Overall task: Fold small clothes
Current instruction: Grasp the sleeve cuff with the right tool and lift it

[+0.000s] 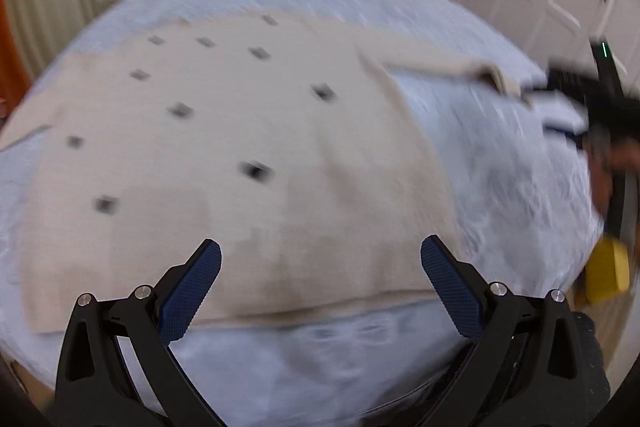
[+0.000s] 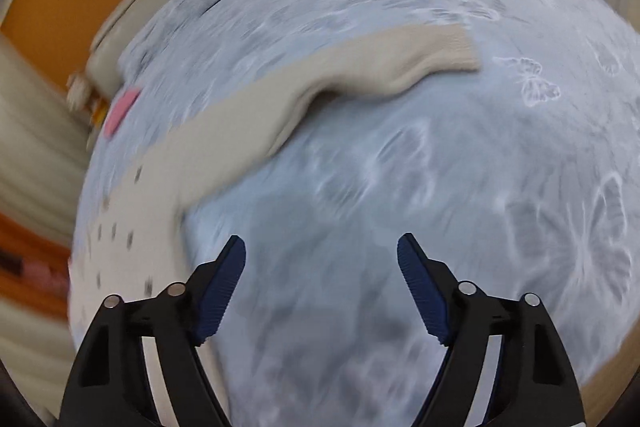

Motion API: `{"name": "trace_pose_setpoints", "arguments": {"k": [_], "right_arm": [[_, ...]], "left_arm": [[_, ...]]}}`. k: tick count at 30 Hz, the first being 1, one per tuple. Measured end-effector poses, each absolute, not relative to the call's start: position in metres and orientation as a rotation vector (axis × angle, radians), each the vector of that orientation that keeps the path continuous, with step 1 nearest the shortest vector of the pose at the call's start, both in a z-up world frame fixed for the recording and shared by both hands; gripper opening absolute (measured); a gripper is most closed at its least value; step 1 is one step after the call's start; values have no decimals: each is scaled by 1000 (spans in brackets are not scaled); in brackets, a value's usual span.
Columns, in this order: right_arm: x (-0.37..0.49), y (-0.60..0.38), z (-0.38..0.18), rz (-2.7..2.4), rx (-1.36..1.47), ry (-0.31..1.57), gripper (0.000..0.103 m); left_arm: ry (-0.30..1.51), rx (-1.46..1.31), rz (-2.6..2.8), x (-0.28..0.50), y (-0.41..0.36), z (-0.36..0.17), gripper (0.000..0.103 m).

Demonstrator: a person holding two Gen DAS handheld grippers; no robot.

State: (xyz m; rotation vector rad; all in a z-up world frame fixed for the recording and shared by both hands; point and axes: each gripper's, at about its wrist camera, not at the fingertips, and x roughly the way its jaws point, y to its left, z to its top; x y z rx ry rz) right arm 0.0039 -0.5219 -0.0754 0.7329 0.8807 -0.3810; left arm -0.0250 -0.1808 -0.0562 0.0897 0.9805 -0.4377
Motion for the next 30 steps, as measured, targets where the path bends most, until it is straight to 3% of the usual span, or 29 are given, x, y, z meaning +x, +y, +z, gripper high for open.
{"name": "trace_pose_setpoints", "arguments": {"k": [2, 4, 7, 14, 16, 18, 20, 25, 30], "right_arm": [[20, -550, -84, -395, 774, 860, 71], [32, -571, -89, -401, 803, 855, 71], [54, -598, -108, -371, 913, 834, 71], [95, -626, -144, -291, 1202, 698, 74], [101, -634, -144, -288, 1237, 652, 66], [107, -641, -136, -302, 1251, 595, 25], [111, -651, -123, -318, 1245, 557, 15], [129, -634, -64, -272, 1076, 502, 12], [186, -537, 17, -81, 810, 511, 12]], "left_arm": [[1077, 88, -488, -26, -198, -82, 88], [1136, 116, -498, -33, -204, -102, 86], [1062, 251, -514, -52, -211, -104, 88], [987, 54, -529, -34, -187, -69, 88], [949, 30, -529, -21, -187, -55, 89], [904, 8, -516, 3, -189, -46, 91], [864, -47, -495, 30, -186, -35, 92], [809, -224, -370, 105, -163, -28, 94], [836, -343, -253, 137, -112, -52, 94]]}}
